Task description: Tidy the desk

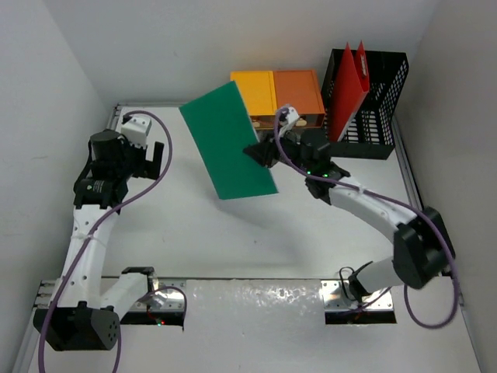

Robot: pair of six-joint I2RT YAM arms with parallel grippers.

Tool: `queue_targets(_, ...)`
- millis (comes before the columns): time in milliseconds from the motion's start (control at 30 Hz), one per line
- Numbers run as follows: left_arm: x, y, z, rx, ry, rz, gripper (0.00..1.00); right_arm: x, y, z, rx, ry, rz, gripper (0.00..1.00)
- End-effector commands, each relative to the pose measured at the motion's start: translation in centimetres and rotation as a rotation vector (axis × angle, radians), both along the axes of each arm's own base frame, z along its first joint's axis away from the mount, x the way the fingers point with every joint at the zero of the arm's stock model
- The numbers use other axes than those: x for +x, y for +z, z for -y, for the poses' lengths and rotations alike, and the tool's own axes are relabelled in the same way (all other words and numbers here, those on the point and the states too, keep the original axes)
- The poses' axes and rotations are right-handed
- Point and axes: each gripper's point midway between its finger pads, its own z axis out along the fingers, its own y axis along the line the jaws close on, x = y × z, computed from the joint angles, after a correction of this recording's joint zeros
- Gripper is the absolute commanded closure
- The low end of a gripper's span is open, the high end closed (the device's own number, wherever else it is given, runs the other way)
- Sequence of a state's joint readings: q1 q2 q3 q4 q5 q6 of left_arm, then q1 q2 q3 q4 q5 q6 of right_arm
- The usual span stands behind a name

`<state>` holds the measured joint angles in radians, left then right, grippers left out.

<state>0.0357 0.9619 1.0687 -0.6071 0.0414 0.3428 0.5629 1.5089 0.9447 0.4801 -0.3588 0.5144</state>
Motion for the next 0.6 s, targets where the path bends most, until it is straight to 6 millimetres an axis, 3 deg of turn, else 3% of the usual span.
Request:
queue_targets(0,0.6,-1.4,-0.4,0.002,0.013,0.000,0.00,-1.0,10.7,4.1,0.060,-0.092,0.309,1.00)
queue_targets(67,0.9,-2.4,-0.2,-0.007,0.005,-0.003,0.00,-0.4,13.0,8.1,0.062,-0.238,0.370,1.00)
queue_targets(133,1.0,-4.3,-0.1,-0.010,-0.001,-0.027,0.00,-1.6,17.6,13.3,0.008,-0.414,0.494,1.00)
queue_targets(200,1.0,-5.5,-0.2,-0.008,0.003,-0.044,0.00,-2.0,20.1,16.0,-0.040,-0.523,0.560,1.00)
queue_targets(233,1.2,-5.6,-0.2,-0.006,0.002,-0.038,0.00,-2.2,23.1,18.3,-0.044,-0.620,0.607,1.00)
queue_targets(333,1.3,-6.3,0.0,-0.012,-0.010,-0.050,0.00,-2.7,26.9,21.6,-0.138,-0.755,0.686,1.00)
queue_targets(367,1.4,-6.5,0.1,-0.016,-0.021,-0.057,0.00,-3.3,29.5,23.2,-0.146,-0.835,0.728,1.00)
queue_targets(400,1.3,-6.7,0.2,-0.018,-0.026,-0.061,0.00,-3.5,30.7,24.1,-0.189,-0.876,0.764,1.00)
queue_targets(433,1.3,-6.9,0.4,-0.018,-0.034,-0.063,0.00,-3.0,31.3,24.5,-0.213,-0.906,0.772,1.00)
queue_targets(467,1.2,-7.0,0.4,-0.019,-0.037,-0.063,0.00,-3.6,33.6,25.3,-0.207,-0.946,0.809,1.00)
queue_targets(533,1.1,-7.4,0.3,-0.013,-0.038,-0.072,0.00,-2.6,34.4,26.2,-0.285,-1.007,0.822,1.00)
queue_targets(567,1.0,-7.5,0.2,-0.008,-0.034,-0.073,0.00,-3.1,36.5,26.7,-0.287,-1.033,0.853,1.00)
